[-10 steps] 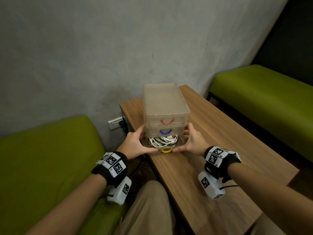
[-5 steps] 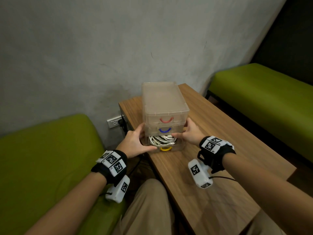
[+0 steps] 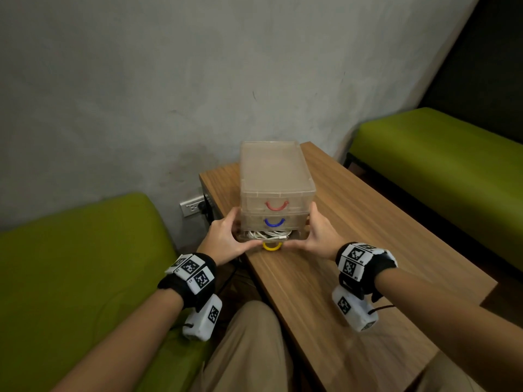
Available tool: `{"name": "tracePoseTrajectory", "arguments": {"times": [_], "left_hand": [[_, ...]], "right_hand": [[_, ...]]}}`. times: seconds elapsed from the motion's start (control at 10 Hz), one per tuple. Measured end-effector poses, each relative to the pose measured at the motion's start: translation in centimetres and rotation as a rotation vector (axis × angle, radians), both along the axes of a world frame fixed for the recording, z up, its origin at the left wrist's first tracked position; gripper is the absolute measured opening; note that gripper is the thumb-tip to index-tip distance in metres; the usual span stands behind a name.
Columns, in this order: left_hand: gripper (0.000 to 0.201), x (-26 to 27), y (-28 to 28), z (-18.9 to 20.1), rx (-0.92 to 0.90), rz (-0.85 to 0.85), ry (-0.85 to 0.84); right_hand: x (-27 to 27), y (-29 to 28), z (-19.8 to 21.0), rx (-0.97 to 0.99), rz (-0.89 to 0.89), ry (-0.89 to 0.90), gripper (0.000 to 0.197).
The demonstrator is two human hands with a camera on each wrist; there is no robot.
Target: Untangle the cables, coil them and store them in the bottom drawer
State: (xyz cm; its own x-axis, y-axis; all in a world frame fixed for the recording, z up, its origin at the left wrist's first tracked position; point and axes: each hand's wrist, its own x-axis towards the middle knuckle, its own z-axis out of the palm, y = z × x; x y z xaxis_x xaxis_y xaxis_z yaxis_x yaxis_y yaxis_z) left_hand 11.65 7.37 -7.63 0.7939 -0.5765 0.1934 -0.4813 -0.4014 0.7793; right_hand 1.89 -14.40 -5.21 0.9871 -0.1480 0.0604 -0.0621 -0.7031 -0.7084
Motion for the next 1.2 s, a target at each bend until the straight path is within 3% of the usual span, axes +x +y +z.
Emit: {"name": "tracePoseTrajectory", "arguments": {"times": [0.1, 0.2, 0.4, 0.6, 0.7, 0.8, 1.0, 1.2], "left_hand": [[0.069, 0.0, 0.0, -0.2, -0.035, 0.045, -0.069], [0.071, 0.3, 0.2, -0.5, -0.03, 0.019, -0.026], [0.062, 0.4, 0.1, -0.6, -0.075, 0.02, 0.034], [0.062, 0.8, 0.2, 0.0, -0.014, -0.025, 0.037], [0.06, 2.4, -0.1, 0.9, 0.025, -0.035, 0.007], [0.054, 5.8, -1.6, 2.6, 0.047, 0.032, -0.008], [0.058, 9.7, -4.2, 2.3, -0.015, 0.103, 0.116], [0.077, 9.9, -3.8, 1.1, -0.081, 0.186, 0.151]], "right_hand": [[0.4, 0.5, -0.4, -0.026, -0.064, -0.089, 0.088], [0.4, 0.1, 0.0, -0.011, -0.02, -0.032, 0.096], [0.2, 1.0, -0.2, 0.04, -0.103, -0.039, 0.089], [0.6, -0.2, 1.4, -0.1, 0.023, 0.13, 0.091], [1.6, 0.1, 1.4, -0.081, -0.05, 0.11, 0.091], [3.7, 2.0, 1.4, -0.052, -0.206, 0.09, 0.078], [6.4, 4.3, 1.4, 0.007, -0.382, 0.056, 0.069], [5.1, 3.9, 2.6, -0.01, -0.331, 0.068, 0.077]]}}
